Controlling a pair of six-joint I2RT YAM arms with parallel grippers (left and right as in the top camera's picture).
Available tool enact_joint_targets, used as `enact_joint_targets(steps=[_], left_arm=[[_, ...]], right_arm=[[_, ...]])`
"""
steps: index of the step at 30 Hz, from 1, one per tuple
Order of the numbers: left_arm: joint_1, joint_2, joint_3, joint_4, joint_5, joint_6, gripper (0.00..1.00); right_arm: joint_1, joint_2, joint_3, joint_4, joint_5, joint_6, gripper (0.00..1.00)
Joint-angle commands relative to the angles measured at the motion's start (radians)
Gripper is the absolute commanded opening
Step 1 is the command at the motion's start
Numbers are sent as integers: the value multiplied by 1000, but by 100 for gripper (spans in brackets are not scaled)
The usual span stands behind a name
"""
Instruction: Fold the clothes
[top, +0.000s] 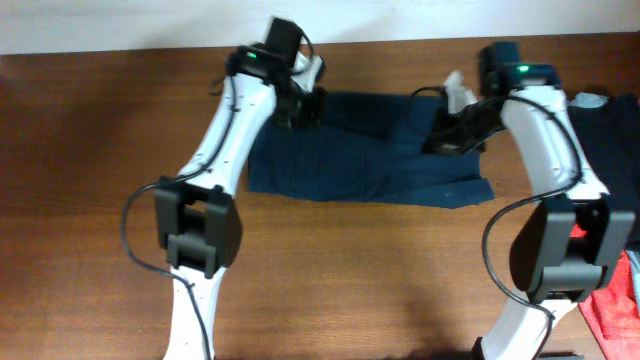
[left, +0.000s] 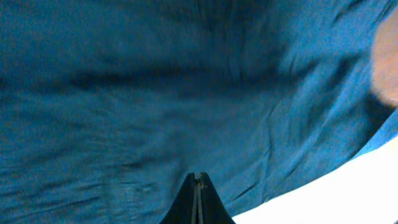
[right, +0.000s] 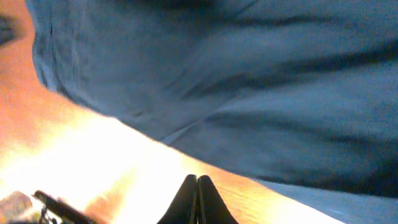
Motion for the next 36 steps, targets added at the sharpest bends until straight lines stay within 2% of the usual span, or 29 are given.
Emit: enact_joint_targets(steps=[1, 7, 17, 22, 25, 36], left_arm=[[-21, 61, -19, -23, 29, 43, 0], [-39, 100, -32, -49, 28, 43, 0], [-39, 162, -34, -53, 25, 43, 0], [-38, 187, -34, -54, 24, 47, 0], [-38, 206, -34, -60, -14, 47, 0], [-23, 270, -35, -105, -149, 55, 0]], right_arm=[[55, 14, -42, 12, 5, -20, 4], [111, 16, -135, 71, 33, -31, 4], [111, 18, -367, 280, 38, -30, 6], [98, 18, -441, 336, 214, 14, 5], [72, 18, -457, 344, 292, 45, 5], [-108, 18, -457, 290, 299, 45, 6]])
